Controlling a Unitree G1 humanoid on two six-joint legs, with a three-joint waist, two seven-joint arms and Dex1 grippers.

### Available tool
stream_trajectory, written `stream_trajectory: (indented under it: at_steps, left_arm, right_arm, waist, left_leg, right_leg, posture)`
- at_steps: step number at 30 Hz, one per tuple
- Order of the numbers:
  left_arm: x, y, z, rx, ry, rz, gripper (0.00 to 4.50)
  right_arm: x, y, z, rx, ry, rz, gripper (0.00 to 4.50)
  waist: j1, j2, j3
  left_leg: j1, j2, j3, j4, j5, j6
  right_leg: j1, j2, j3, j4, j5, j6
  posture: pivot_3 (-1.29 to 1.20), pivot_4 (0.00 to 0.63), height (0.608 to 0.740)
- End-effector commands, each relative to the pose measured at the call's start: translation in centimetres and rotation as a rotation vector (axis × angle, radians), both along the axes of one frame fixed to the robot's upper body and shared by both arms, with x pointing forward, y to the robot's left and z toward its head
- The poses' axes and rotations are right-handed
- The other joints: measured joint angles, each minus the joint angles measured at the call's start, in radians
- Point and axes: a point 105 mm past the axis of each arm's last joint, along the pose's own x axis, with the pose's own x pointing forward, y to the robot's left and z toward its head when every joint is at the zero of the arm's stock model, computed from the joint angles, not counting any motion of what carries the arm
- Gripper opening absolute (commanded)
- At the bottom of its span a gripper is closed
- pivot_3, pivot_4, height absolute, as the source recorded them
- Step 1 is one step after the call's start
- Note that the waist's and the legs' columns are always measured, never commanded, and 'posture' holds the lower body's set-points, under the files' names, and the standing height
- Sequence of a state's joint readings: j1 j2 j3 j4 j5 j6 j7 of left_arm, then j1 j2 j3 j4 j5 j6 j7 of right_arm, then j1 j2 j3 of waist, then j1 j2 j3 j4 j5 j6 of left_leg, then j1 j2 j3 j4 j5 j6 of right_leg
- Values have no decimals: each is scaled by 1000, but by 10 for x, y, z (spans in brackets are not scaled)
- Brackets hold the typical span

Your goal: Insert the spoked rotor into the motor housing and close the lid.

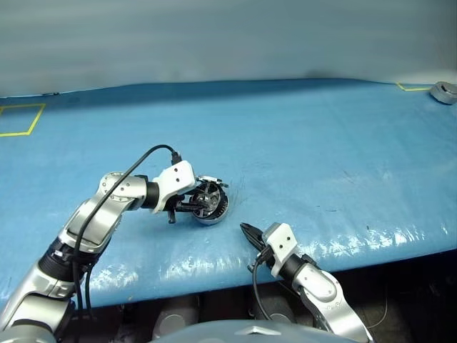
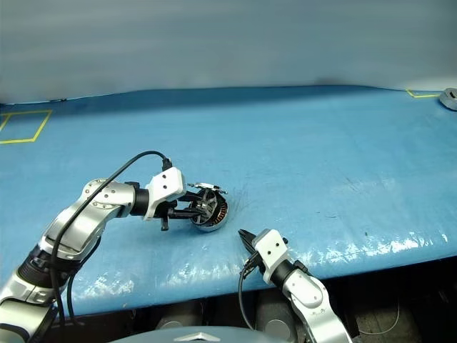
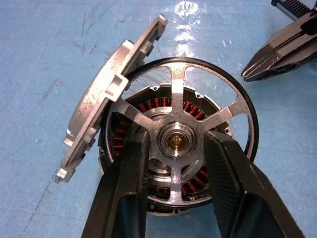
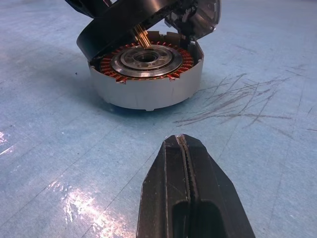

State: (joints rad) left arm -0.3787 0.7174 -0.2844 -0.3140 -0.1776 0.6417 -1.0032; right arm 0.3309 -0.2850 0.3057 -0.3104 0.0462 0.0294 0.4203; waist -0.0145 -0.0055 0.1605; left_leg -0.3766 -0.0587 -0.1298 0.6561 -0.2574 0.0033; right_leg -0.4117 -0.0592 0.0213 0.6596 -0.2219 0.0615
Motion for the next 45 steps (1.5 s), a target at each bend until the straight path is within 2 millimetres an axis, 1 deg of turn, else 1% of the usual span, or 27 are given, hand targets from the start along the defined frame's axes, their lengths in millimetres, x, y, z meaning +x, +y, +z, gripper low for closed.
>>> stream_trajectory:
  at_steps: [1,8,16,20,25,31,36,45]
  left_arm:
    - [1,-1,11,16,-41,-1,1328]
    - [-3,-3,7,60,-13,-45,1328]
    - [2,-6,8,101,-25,-88,1328]
    - [4,-5,9,105,-29,-85,1328]
    - [11,2,12,106,-54,-8,1328]
    - [7,5,11,95,-45,14,1328]
    - [2,3,9,97,-26,-18,1328]
    - [1,-2,9,90,-15,-60,1328]
  right_arm:
    - [1,2,5,15,-25,6,0]
    - [1,2,4,8,-22,0,0]
    - [2,0,3,4,-24,-14,0]
    - [1,0,3,5,-23,-17,0]
    - [1,0,2,6,-21,-16,0]
    - [3,0,2,0,-21,-5,0]
    - [4,1,2,-8,-23,8,0]
    - [5,0,1,-17,-19,2,0]
  waist:
    - [0,0,0]
    - [-1,0,0]
    - [-2,0,0]
    - [-3,0,0]
    - [-3,0,0]
    - [-4,0,0]
    - [-6,0,0]
    - [-6,0,0]
  left_leg:
    - [0,0,0,0,0,0]
    - [0,0,0,0,0,0]
    - [0,0,0,0,0,0]
    - [0,0,0,0,0,0]
    - [0,0,0,0,0,0]
    - [0,0,0,0,0,0]
    - [0,0,0,0,0,0]
    - [0,0,0,-1,0,0]
  right_leg:
    - [0,0,0,0,0,0]
    - [0,0,0,0,0,0]
    - [0,0,0,0,0,0]
    - [0,0,0,0,0,0]
    - [0,0,0,0,0,0]
    - [0,0,0,0,0,0]
    - [0,0,0,0,0,0]
    - [0,0,0,0,0,0]
  posture:
    - [0,150,740]
    - [0,150,740]
    - [0,150,740]
    - [0,150,740]
    - [0,150,740]
    - [0,150,740]
    - [0,150,740]
    - [0,150,740]
